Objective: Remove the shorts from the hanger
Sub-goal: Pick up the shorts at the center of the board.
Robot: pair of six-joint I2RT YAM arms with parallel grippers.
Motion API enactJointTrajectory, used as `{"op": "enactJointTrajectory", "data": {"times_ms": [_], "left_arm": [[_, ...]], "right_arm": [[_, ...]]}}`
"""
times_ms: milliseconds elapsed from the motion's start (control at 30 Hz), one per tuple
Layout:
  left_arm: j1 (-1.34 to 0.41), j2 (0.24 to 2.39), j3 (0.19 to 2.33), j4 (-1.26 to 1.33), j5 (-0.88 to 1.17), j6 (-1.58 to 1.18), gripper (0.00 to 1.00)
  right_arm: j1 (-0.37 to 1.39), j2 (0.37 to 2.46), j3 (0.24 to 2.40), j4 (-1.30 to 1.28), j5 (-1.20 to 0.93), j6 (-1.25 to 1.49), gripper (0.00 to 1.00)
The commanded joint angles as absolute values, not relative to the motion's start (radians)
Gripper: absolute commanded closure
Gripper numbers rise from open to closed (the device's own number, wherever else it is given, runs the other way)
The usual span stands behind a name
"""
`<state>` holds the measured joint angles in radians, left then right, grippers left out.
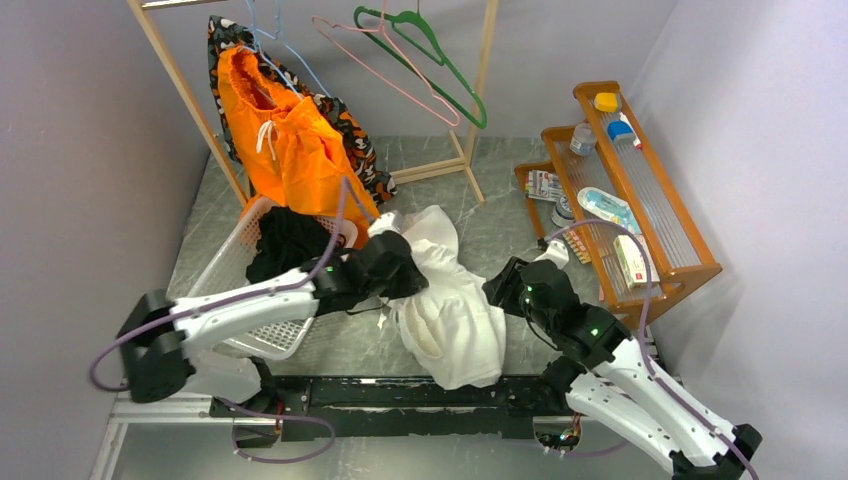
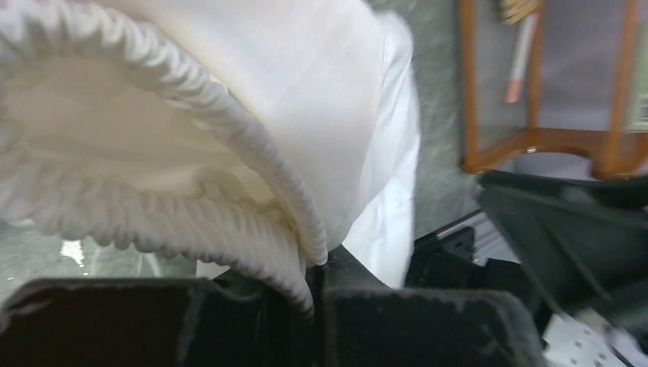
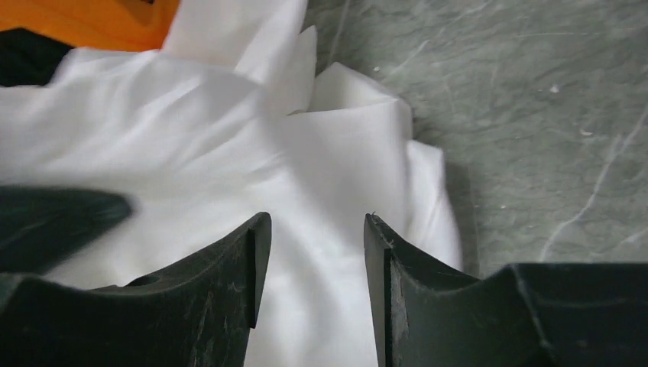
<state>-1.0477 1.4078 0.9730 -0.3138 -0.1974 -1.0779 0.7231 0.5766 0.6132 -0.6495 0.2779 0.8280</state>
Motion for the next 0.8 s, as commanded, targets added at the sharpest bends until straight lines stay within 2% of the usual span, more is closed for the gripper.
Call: {"op": "enactJointTrajectory", "data": {"times_ms": [0,167,300,433,567,667,767], "left_arm": [[-1.055,1.204,0.992,-0.396,-0.373,-0.995,0.93],[-1.052,1.101,1.015,-0.444,-0.407,-0.863,0.93],[-1.053,1.202,1.098,-0.543,-0.348,-0.749,0.93],[-1.055,1.379,1.174,-0.628,-0.265,-0.688,0.93],[-1.063,1.482,1.166,-0.520,-0.170,-0.624,0.80],[-1.072,1.564,1.192,-0.454,-0.104,-0.605,0.73],[-1.101,1.654,1.249,-0.405,-0.037,-0.570,0.56]], "right_arm": [[0.726,0.632,0.623,-0.635,0.401,0.843,0.48],[0.726,0.754,0.617,-0.558,0.300,0.827,0.46],[0.725,0.855,0.620,-0.571,0.318,0.924,0.45],[0.726,0.887,0.630,-0.674,0.460,1.071,0.45],[0.723,0.818,0.609,-0.744,0.582,1.158,0.37],[0.723,0.774,0.596,-0.761,0.631,1.163,0.36],[0.722,0.766,0.600,-0.813,0.678,1.186,0.34]]}}
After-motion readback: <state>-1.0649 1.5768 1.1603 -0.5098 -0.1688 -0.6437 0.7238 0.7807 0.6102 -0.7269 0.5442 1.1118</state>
